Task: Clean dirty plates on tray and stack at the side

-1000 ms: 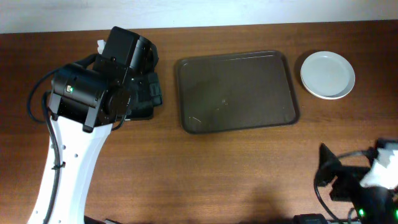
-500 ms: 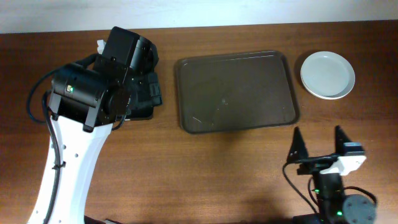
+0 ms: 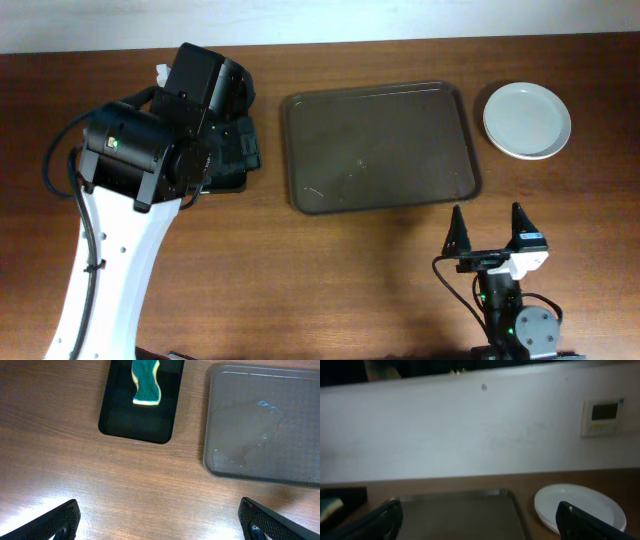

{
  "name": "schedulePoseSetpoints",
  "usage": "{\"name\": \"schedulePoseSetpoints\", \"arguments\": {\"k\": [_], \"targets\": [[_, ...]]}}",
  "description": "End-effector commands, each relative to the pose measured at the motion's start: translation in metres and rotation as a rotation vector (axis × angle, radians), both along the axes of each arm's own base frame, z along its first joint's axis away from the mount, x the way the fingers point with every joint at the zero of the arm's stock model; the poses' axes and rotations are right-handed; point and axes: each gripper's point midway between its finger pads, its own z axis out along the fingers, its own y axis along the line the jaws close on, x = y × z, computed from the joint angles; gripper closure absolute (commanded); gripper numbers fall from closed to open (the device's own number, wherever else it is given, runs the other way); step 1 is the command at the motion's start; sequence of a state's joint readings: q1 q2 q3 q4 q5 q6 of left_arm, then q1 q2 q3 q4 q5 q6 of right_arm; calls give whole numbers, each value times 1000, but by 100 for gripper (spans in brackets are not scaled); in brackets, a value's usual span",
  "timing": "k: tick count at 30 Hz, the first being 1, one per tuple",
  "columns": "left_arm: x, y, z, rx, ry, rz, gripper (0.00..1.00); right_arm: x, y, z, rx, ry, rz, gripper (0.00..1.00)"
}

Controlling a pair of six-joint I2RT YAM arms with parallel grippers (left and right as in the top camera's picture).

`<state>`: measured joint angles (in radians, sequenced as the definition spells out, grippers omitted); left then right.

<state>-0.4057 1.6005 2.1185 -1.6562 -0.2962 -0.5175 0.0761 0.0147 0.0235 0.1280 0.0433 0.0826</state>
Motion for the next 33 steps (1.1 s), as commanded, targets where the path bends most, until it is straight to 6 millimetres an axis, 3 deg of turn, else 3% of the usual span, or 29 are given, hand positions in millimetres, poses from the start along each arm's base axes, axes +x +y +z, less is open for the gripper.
{"name": "schedulePoseSetpoints", "arguments": {"k": [1, 5, 9, 10, 31, 33], "targets": [[-1, 2, 3, 4, -15, 12, 1, 0, 0, -5, -29, -1, -4, 2], [-1, 2, 3, 4, -14, 12, 1, 2, 0, -16, -80, 46, -9, 2], [-1, 2, 3, 4, -15, 12, 1, 2, -1, -55, -90, 204, -6, 2], [-1, 2, 3, 4, -15, 12, 1, 2, 0, -57, -92, 212, -1, 2], [-1, 2, 3, 4, -15, 12, 1, 2, 0, -57, -95, 211, -2, 2], [-6, 9, 1, 64, 12, -32, 1, 2, 0, -57, -95, 211, -2, 1]]}}
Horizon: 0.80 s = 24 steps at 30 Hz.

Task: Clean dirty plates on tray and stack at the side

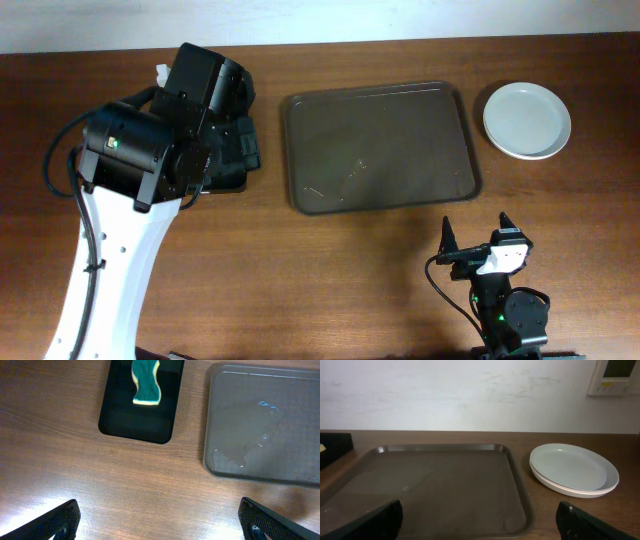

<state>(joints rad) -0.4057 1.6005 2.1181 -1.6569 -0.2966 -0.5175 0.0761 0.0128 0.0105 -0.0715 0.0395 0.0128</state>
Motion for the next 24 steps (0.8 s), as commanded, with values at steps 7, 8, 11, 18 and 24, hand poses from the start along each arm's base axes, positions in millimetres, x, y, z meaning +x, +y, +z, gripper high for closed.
{"name": "schedulePoseSetpoints", "arguments": {"k": [7, 8, 11, 18, 24], "targets": [[-17, 5, -21, 207, 130, -363, 1, 0, -1, -2, -9, 4, -2, 2], [-23, 8, -25, 206, 126, -363, 1, 0, -1, -2, -9, 4, -2, 2], [-30, 12, -42, 188, 64, -353, 1, 0, -1, -2, -9, 4, -2, 2], [-25, 22, -97, 178, -393, -507, 1, 0, -1, -2, -9, 4, -2, 2], [-33, 57, -124, 182, -735, -392, 1, 0, -1, -2, -9, 4, -2, 2]]}}
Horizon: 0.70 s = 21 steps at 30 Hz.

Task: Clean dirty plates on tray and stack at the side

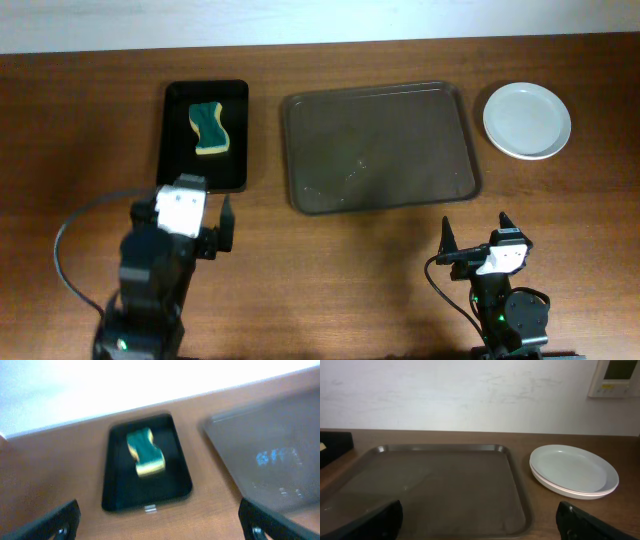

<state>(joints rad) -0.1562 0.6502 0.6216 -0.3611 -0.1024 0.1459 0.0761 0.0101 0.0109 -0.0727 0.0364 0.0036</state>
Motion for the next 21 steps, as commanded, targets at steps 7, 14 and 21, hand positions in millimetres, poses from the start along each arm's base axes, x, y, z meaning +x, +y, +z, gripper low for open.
{"name": "schedulePoseSetpoints", "arguments": {"k": [7, 14, 21], "targets": [[-16, 32, -37, 12, -319, 44, 1, 0, -1, -3, 0, 6, -6, 2], [-22, 38, -41, 21, -446, 66, 1, 0, -1, -3, 0, 6, -6, 2], [-29, 47, -58, 26, -378, 105, 1, 0, -1, -3, 0, 6, -6, 2]]}}
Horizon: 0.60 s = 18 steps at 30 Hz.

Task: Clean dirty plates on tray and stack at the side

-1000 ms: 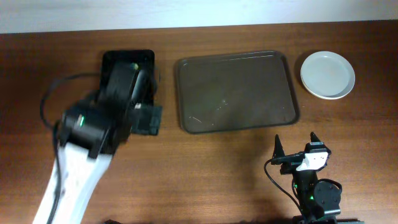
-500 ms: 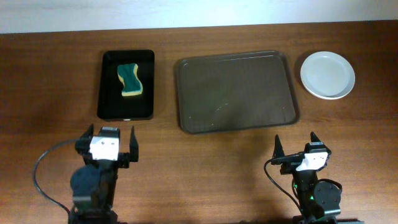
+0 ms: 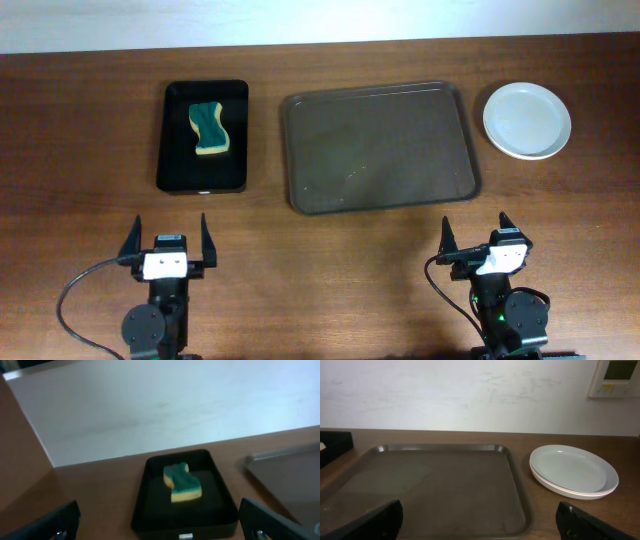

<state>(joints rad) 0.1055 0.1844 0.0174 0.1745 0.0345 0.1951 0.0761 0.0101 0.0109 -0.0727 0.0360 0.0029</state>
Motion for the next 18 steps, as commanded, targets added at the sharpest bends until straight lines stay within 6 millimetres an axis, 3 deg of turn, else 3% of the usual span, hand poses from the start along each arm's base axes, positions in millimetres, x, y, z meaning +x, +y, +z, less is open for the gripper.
{"name": "schedulePoseSetpoints", "arguments": {"k": [1, 4, 11, 18], "targets": [[-5, -1, -12, 12, 37, -6, 0, 0, -2, -3, 1, 6, -7, 2], [-12, -1, -29, 0, 97, -5, 1, 0, -2, -3, 1, 6, -7, 2], [-11, -16, -26, 1, 86, -62, 0, 0, -2, -3, 1, 6, -7, 2], [-11, -12, -27, -29, 87, -40, 0, 0, -2, -3, 1, 6, -7, 2]]}}
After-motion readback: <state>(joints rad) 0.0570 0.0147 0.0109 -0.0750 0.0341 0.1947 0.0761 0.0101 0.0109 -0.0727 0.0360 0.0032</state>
